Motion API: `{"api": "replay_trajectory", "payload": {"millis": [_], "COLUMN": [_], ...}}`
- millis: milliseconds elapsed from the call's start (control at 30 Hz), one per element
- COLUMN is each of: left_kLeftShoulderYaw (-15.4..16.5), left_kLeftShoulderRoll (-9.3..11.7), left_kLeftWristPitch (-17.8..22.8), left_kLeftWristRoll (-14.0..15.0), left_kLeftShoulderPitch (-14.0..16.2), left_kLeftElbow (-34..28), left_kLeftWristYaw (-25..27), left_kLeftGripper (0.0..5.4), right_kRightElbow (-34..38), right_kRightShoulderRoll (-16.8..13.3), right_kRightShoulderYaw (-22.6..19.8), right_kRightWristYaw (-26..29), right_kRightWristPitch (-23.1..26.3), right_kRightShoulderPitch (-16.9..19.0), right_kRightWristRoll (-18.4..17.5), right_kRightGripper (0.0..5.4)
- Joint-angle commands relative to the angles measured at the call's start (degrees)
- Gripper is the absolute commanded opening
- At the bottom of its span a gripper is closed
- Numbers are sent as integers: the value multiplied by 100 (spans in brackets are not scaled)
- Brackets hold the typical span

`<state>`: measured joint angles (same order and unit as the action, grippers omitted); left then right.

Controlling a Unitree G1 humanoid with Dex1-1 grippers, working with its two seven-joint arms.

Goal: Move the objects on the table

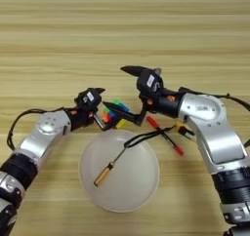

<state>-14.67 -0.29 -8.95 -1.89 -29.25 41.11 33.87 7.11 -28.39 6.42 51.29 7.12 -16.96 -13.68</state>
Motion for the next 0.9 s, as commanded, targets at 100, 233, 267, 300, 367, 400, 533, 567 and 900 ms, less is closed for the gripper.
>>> {"api": "replay_trajectory", "payload": {"millis": [100, 233, 267, 300, 367, 400, 533, 567, 900], "left_kLeftShoulderYaw": [-38, -31, -34, -31, -8, 3, 39, 56, 226], "left_kLeftShoulderRoll": [-141, -170, -177, -185, -211, -222, -259, -271, -370], "left_kLeftWristPitch": [314, 529, 581, 614, 686, 715, 763, 767, 730], "left_kLeftWristRoll": [-90, -110, -117, -124, -143, -148, -179, -185, -191], "left_kLeftShoulderPitch": [-253, -344, -370, -397, -478, -517, -655, -692, -1010], "left_kLeftElbow": [242, 384, 425, 479, 651, 728, 1023, 1109, 1761], "left_kLeftWristYaw": [-37, -78, -92, -117, -203, -239, -364, -390, -414], "left_kLeftGripper": [540, 540, 540, 540, 540, 540, 540, 540, 540], "right_kRightElbow": [403, 571, 598, 612, 651, 674, 754, 770, 805], "right_kRightShoulderRoll": [23, 11, 10, 11, 16, 19, -1, -4, -30], "right_kRightShoulderYaw": [4, -32, -47, -58, -87, -96, -101, -107, -123], "right_kRightWristYaw": [-83, -130, -145, -159, -187, -199, -255, -265, -327], "right_kRightWristPitch": [181, 265, 279, 285, 305, 320, 345, 349, 336], "right_kRightShoulderPitch": [-25, -40, -50, -60, -80, -85, -87, -89, -108], "right_kRightWristRoll": [-131, -221, -241, -251, -267, -276, -325, -334, -380], "right_kRightGripper": [537, 537, 537, 537, 537, 537, 537, 537, 537]}}
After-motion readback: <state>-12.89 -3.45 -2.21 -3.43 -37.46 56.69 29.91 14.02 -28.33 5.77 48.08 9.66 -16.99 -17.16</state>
